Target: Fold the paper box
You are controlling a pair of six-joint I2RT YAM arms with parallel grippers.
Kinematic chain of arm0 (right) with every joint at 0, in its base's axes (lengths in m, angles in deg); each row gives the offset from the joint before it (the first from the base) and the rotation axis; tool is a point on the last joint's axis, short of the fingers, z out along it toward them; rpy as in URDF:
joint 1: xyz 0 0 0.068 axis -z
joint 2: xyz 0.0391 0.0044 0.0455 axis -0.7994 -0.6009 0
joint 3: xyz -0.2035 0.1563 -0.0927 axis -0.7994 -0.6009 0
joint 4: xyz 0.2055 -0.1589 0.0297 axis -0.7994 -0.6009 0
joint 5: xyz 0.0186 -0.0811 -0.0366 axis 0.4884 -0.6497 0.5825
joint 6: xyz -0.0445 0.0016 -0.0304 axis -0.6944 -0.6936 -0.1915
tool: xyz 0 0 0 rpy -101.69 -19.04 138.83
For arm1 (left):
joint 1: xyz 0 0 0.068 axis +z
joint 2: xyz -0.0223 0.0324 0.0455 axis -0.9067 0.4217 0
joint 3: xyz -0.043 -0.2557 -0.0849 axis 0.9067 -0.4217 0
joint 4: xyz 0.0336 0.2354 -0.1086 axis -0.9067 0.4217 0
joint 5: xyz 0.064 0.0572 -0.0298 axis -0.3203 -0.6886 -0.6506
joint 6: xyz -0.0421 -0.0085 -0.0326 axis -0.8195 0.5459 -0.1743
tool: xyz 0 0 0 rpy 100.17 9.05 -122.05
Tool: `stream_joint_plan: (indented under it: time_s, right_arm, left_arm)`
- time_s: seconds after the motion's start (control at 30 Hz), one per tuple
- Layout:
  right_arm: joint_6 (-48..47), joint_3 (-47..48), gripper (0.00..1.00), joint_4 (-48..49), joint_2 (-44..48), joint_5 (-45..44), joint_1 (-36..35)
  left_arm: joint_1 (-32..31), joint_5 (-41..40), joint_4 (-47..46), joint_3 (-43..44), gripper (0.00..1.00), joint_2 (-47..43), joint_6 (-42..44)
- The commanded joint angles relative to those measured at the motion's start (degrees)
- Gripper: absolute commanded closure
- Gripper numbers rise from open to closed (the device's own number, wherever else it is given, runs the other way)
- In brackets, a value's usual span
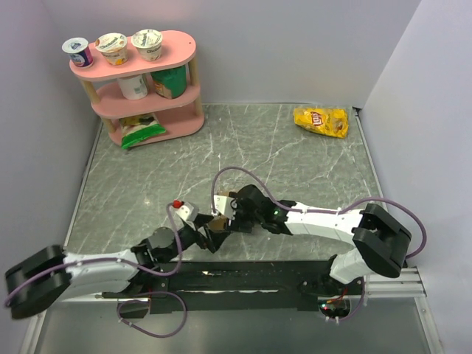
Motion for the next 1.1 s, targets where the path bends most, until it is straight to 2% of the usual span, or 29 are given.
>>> stream_joint_plan:
  time_s: [0.0,0.07,0.17,0.2,0.27,0.3,0.4,0.5,0.6,0.73,0.83,0.87,0.93,0.97,1.03,1.07]
  right_arm:
    - [1.72,-1.42,0.26,-1.58,1.48,2.45,-0.67]
    - [3.04,-1.95,0.25,-0.97,2.53,2.98,-0.58]
    - [4.18,-2.92,0.23,0.0,4.38,3.94,-0.58]
    - [4.27,-3.09,0.23,0.09,5.08,4.29,-0.58]
    - [5.06,-3.1,0.21,-0.34,5.61,4.21,-0.58]
    - [5.5,-3.1,0.16,-0.61,6.49,4.04,-0.58]
    - [10.76,-2.4,0.06,-1.74,9.73,2.98,0.47]
    - [16.48,-1.51,0.04,-3.51,14.55,6.22,3.89]
    - [20.26,-2.3,0.02,-3.34,19.48,12.37,7.66]
    - [24.83,-1.52,0.02,-5.26,21.26,17.65,13.38]
    - [26.85,-1.07,0.02,-6.5,21.26,18.28,14.28]
    - [29.73,-0.81,0.01,-7.72,21.43,17.49,14.36]
    - [33.79,-0.81,0.0,-8.52,21.96,16.86,14.45]
    - [39.55,-2.2,0.0,-7.3,23.27,17.65,14.54]
    - [44.94,-4.93,0.0,-4.06,25.47,20.28,14.54]
    - [50.71,-8.6,0.0,-2.21,27.83,21.08,14.54]
  left_arm:
    - [7.38,0.38,7.42,-1.14,0.03,-11.62,-1.31]
    - [11.78,2.92,10.76,-0.71,0.04,-12.26,-1.05]
    - [16.01,6.35,11.66,1.84,0.04,-6.57,-2.28]
    - [16.8,6.8,11.4,3.76,0.04,-1.94,-3.32]
    - [18.99,7.86,9.82,7.01,0.0,2.57,-3.95]
    - [19.79,9.6,9.2,8.34,0.04,6.51,-4.56]
    - [22.43,12.16,8.31,14.13,0.04,13.54,-4.92]
    - [24.09,12.26,8.5,18.54,0.02,17.87,-5.09]
    - [26.2,14.01,7.0,19.33,0.01,18.76,-5.62]
    - [27.96,15.33,6.39,19.77,0.01,18.85,-4.31]
    - [29.19,21.47,3.31,21.61,0.01,23.32,-2.55]
    - [29.55,26.53,3.83,24.23,0.0,25.16,-2.11]
    - [29.81,30.87,4.97,26.97,0.07,30.61,-0.61]
    - [29.81,34.11,4.02,28.11,0.08,32.19,-0.35]
    - [29.81,35.89,4.09,29.18,0.08,36.06,0.09]
    - [29.81,36.07,4.62,30.4,0.09,37.03,0.53]
